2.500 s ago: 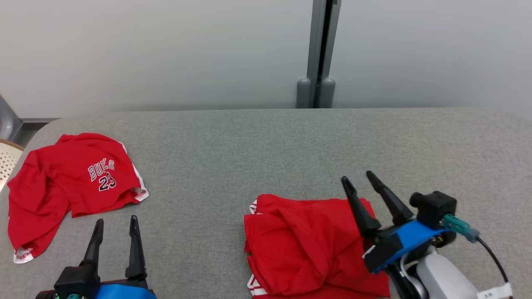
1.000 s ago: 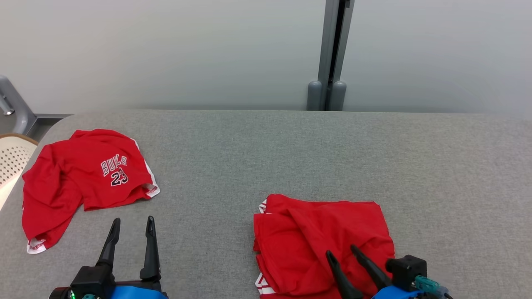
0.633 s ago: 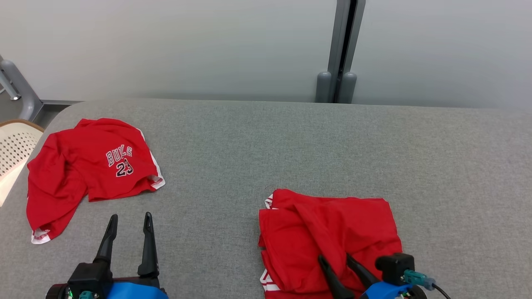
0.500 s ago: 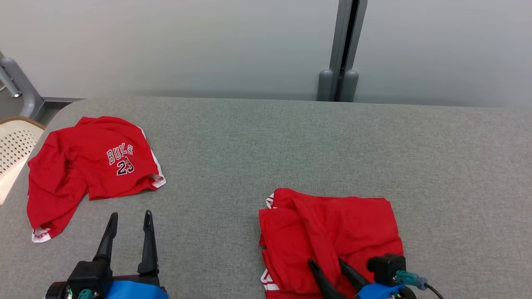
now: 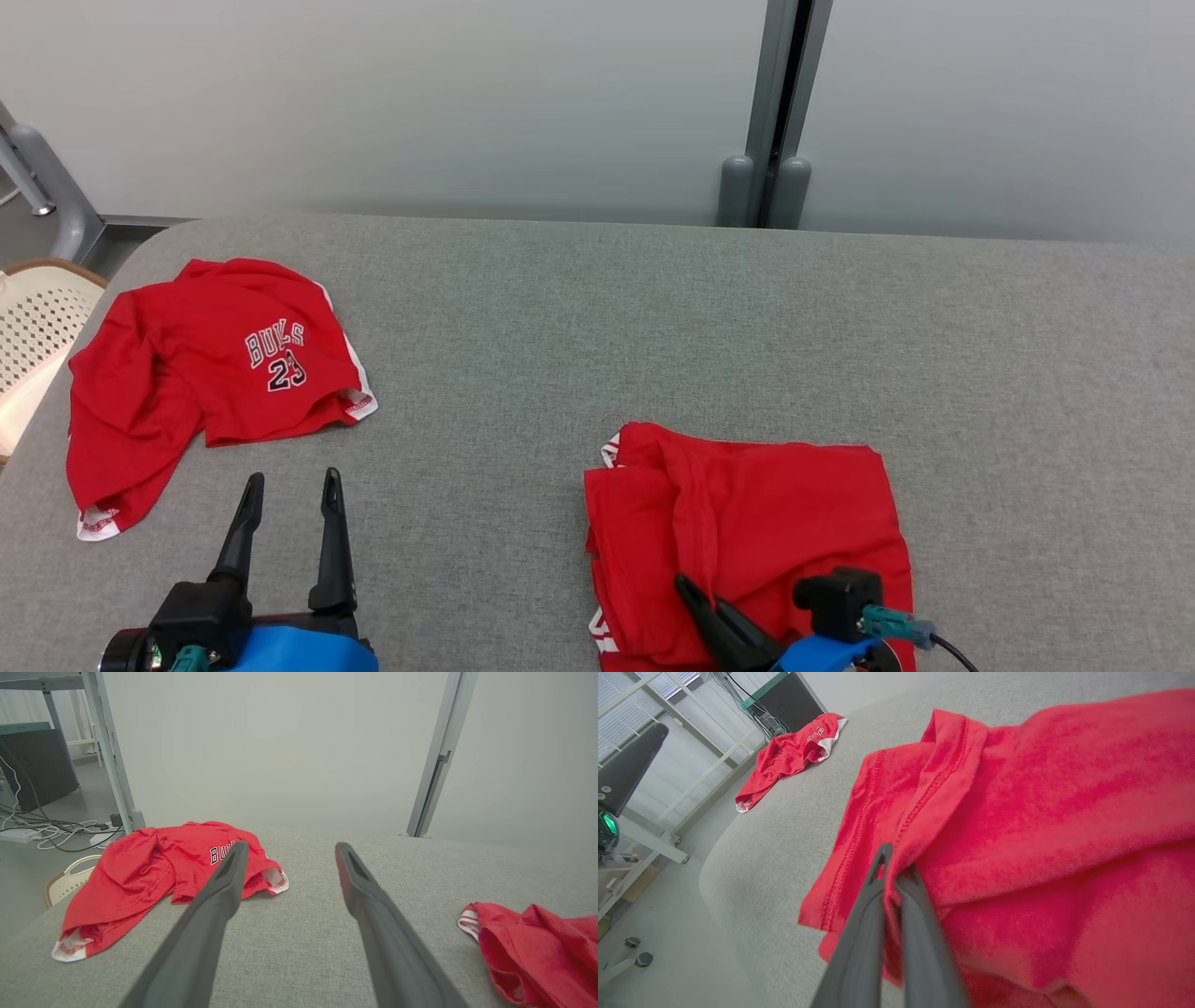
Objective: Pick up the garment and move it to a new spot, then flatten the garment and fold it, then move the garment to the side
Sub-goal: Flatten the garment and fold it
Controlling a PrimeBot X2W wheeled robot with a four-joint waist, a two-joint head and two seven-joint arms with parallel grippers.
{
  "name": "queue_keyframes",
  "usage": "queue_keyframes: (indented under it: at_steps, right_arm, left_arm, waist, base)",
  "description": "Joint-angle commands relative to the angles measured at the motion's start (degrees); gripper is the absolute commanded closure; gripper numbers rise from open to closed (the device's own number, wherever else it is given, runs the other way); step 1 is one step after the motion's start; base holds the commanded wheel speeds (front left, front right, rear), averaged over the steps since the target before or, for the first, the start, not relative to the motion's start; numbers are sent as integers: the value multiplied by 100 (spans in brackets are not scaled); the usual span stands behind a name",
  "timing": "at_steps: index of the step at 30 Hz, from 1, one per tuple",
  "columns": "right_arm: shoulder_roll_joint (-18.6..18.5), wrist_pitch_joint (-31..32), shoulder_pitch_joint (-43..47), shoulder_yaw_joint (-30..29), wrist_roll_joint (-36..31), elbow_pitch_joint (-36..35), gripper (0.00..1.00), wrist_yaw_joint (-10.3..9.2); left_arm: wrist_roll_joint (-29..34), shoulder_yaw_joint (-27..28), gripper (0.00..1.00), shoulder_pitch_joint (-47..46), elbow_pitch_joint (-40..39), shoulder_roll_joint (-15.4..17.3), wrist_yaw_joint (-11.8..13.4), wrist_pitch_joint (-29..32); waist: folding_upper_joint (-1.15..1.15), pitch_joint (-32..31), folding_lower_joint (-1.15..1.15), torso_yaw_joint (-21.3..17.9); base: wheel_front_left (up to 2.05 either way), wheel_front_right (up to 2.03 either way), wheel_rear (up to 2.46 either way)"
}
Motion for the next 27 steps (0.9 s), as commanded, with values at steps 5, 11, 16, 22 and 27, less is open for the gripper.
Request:
queue_keyframes:
  at_steps: [5, 11, 16, 22, 27]
  right_arm:
    - [106, -86, -289, 263, 54, 29, 100, 1]
    - [194, -113, -487, 559, 71, 246, 100, 1]
    - [233, -50, -543, 754, 44, 583, 0, 1]
    - [93, -250, -469, 657, 10, 518, 0, 1]
    - [-167, -342, -331, 80, -180, 248, 0, 1]
  left_arm:
    - [-34, -8, 0, -122, 26, -4, -27, -27]
    - [-28, -29, 0, -131, 39, -4, -23, -27]
    - [-48, -27, 0, -75, 54, -5, -17, -27]
    - [-94, -24, 0, 84, 0, -5, 76, -27]
    - [-87, -4, 0, 164, -45, -4, 105, -27]
  waist:
    - [0, 18, 0, 73]
    - [0, 14, 0, 183]
    - [0, -16, 0, 221]
    - [0, -129, 0, 98]
    - [0, -260, 0, -101]
  base:
    - [0, 0, 0]
    - [0, 0, 0]
    - [0, 0, 0]
    - [0, 0, 0]
    - [0, 0, 0]
